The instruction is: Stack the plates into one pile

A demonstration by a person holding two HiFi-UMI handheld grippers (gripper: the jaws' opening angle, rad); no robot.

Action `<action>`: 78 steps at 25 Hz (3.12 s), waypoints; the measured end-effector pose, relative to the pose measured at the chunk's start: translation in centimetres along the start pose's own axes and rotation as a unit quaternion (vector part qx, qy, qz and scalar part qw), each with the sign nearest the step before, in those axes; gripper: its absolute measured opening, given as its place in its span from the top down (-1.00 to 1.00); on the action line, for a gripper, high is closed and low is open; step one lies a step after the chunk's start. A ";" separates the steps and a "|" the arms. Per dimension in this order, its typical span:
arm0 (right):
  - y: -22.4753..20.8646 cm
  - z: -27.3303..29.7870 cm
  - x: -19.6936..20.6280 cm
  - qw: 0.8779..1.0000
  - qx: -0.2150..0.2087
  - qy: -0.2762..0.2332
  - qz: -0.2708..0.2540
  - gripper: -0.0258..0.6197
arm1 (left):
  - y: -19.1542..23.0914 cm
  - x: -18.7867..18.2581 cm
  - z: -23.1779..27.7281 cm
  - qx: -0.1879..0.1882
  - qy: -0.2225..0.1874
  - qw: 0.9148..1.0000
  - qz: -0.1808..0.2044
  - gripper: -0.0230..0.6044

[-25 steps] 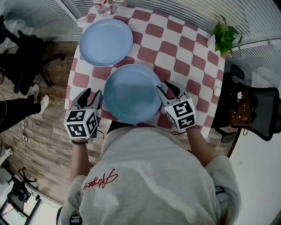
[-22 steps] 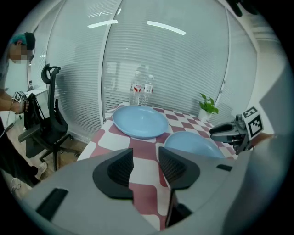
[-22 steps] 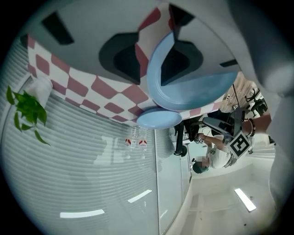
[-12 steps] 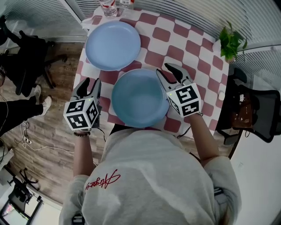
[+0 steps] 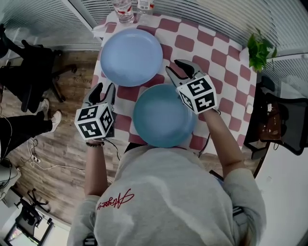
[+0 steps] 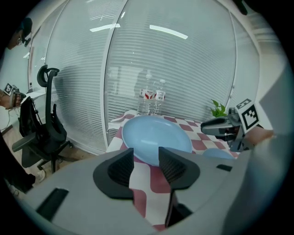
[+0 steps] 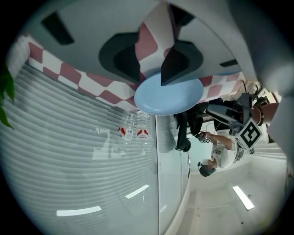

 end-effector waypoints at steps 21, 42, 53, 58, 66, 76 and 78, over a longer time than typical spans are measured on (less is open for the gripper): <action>-2.5 8.5 -0.5 0.990 -0.031 0.075 0.117 0.51 | 3.0 -1.5 6.0 -0.004 0.046 0.999 -0.006 0.37; -2.2 9.2 -0.4 0.982 -0.058 0.088 0.154 0.58 | 4.0 -1.9 7.1 -0.042 0.070 0.997 -0.007 0.54; -2.3 5.8 -3.0 0.986 -0.055 0.049 0.148 0.59 | 2.5 -4.4 3.8 -0.023 0.029 0.999 -0.004 0.54; -2.2 3.7 -4.0 0.990 -0.041 0.035 0.134 0.59 | 1.7 -5.3 2.4 -0.023 0.014 1.000 0.007 0.54; -1.5 0.4 -3.9 0.989 -0.030 0.016 0.143 0.59 | 0.0 -5.1 0.5 -0.008 0.005 1.000 0.018 0.54; -0.6 -3.7 -1.2 0.986 -0.013 0.001 0.165 0.58 | -2.8 -3.6 -1.0 0.016 0.008 0.999 0.043 0.54; -0.5 -4.5 -0.6 0.985 -0.009 -0.002 0.171 0.58 | -3.4 -3.3 -1.2 0.022 0.011 0.999 0.049 0.54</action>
Point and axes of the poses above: the fingertips, and each gripper's own axes: z forward along the fingers, y to its left, x out of its underside, the point moved 2 cm from there along -z, backward along the fingers, and after that the axes turned 5 degrees about y, right-handed, at the moved point
